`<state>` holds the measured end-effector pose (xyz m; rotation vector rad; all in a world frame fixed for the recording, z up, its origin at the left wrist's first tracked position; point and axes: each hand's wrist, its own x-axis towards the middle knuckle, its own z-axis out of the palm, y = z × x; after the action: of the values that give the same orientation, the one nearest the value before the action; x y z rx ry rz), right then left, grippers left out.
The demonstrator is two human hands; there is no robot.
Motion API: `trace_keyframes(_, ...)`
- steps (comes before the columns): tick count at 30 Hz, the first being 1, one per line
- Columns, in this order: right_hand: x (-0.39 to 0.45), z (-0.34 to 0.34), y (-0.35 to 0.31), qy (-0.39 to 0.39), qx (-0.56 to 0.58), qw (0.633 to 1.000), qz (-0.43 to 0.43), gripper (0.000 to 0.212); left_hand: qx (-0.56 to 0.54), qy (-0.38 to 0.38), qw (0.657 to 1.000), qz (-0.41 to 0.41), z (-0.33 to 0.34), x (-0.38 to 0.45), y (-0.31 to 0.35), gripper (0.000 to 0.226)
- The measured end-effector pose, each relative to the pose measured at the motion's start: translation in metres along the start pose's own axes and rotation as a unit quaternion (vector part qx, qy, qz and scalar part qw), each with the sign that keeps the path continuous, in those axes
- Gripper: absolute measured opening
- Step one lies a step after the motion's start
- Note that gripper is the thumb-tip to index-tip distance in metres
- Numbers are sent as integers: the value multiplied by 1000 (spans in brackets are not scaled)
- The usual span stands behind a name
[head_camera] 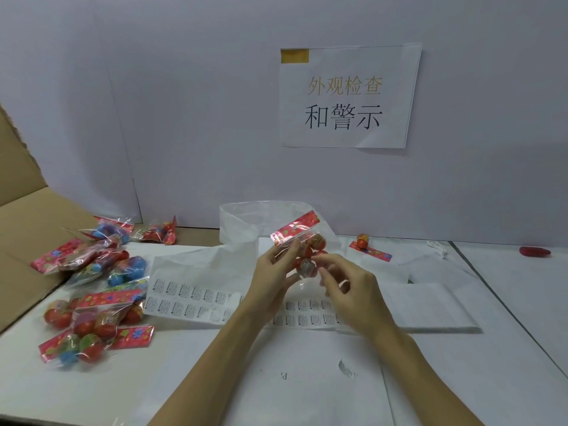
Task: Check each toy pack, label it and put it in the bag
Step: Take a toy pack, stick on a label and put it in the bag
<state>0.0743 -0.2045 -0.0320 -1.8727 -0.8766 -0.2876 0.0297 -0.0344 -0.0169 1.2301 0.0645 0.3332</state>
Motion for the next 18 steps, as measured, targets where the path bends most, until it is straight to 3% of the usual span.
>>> trace_keyframes(2, 1, 1, 0, 20, -2, 1000, 20, 36, -20, 3, 1000, -16, 2, 0, 3, 50)
trace_keyframes(4, 2, 0, 1, 20, 9, 998, 60, 45, -32, -17, 999, -11, 2, -1, 6, 48)
trace_keyframes(7, 2, 0, 3, 4, 41, 994, 98, 29, 101, -22, 992, 71, 3, -4, 1, 27)
trace_keyframes(10, 5, 0, 4, -5, 164, 976, 142, 18, 201, 17, 976, 87, 6, -4, -3, 46)
trace_keyframes(13, 11, -4, 2, -15, 277, 938, 207, 26, 162, -5, 984, 71, 3, -3, -5, 50)
trace_keyframes(18, 8, -3, 4, -6, 251, 940, 231, 23, 103, 13, 991, 82, 4, -4, -4, 39)
